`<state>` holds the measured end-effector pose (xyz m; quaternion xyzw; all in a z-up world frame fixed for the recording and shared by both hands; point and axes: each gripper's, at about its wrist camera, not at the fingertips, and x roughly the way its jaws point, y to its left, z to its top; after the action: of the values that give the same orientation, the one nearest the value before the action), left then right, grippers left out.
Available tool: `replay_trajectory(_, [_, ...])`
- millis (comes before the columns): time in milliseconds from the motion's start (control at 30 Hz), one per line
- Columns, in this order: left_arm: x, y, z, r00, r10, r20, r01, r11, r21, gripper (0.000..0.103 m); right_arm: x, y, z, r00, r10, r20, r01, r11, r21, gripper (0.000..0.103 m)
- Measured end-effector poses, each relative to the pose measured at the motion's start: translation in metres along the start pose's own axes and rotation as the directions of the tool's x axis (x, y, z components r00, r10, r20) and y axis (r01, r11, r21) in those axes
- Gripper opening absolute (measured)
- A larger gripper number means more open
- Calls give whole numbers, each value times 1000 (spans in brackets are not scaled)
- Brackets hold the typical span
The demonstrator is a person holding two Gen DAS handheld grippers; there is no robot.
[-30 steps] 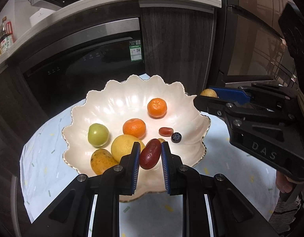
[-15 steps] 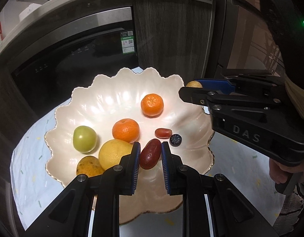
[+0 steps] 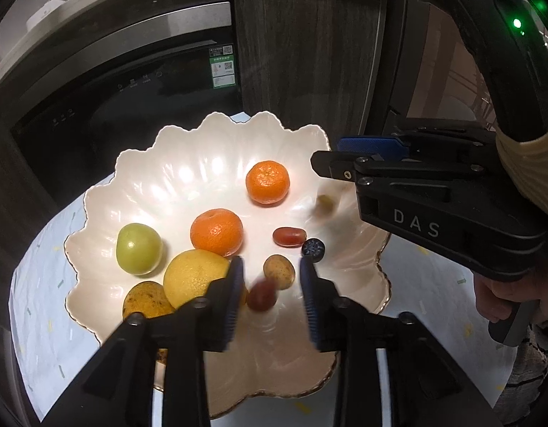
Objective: Organize fruits
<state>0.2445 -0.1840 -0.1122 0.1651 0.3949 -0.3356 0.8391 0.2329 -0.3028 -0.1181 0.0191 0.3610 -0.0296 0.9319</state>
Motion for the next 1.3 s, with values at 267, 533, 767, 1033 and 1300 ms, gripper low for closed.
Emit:
replay_trajectory(267, [-4, 2, -2, 1000, 28, -1, -28, 999, -16, 47, -6, -1, -1, 1000, -14, 14, 13, 1000, 19, 51])
replay_trajectory(533, [-20, 6, -2, 996, 86, 6, -85, 995, -54, 62, -24, 1, 0, 999, -32, 38, 31, 999, 31, 58])
replay_trajectory(767, [-41, 9, -4, 989, 145, 17, -143, 986, -87, 65, -47, 8, -1, 998, -30, 55, 29, 999, 30, 58])
replay_trajectory(1033, [-68, 11, -9, 979, 199, 38, -192, 973, -131, 74, -74, 16, -4, 997, -27, 75, 24, 999, 34, 60])
replay_trajectory(1300, [-92, 12, -16, 971, 231, 63, -218, 962, -166, 77, -97, 25, -8, 996, -31, 89, 28, 999, 30, 60])
